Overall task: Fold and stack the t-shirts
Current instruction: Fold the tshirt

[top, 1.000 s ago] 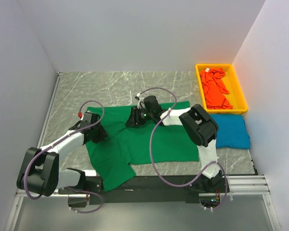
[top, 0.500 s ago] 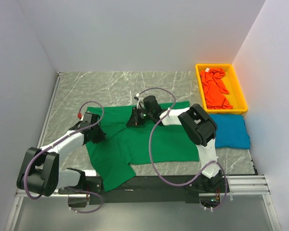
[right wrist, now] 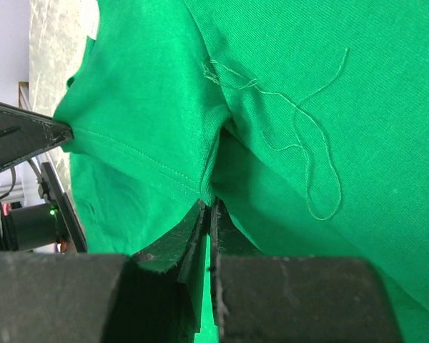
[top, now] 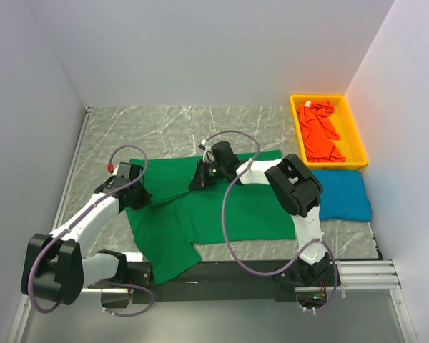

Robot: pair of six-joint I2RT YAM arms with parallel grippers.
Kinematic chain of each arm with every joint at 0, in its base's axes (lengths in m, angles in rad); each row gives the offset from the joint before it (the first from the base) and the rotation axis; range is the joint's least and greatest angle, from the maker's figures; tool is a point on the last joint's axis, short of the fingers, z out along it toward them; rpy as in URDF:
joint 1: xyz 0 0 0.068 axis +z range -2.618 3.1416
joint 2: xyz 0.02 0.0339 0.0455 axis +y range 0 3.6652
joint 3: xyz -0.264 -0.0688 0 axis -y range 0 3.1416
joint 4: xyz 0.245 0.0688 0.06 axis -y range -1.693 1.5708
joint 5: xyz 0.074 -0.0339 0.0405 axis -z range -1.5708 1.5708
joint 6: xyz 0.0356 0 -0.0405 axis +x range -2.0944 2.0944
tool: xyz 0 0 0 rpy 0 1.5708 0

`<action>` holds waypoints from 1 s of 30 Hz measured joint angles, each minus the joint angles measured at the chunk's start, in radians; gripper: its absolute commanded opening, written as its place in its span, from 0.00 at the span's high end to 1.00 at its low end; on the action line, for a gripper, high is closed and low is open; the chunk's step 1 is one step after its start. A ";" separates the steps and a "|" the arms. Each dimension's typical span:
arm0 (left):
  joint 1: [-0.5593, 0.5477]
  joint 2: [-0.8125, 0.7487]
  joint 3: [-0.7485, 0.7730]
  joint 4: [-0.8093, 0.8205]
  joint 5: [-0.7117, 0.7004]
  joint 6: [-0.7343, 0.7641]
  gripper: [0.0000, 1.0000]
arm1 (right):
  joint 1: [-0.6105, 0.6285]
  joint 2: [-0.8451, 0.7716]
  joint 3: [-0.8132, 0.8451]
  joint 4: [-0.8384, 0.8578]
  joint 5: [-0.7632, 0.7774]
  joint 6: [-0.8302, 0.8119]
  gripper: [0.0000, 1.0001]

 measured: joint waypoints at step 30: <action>0.093 -0.063 0.053 -0.105 -0.041 0.016 0.39 | -0.050 -0.114 0.076 -0.343 0.092 -0.109 0.47</action>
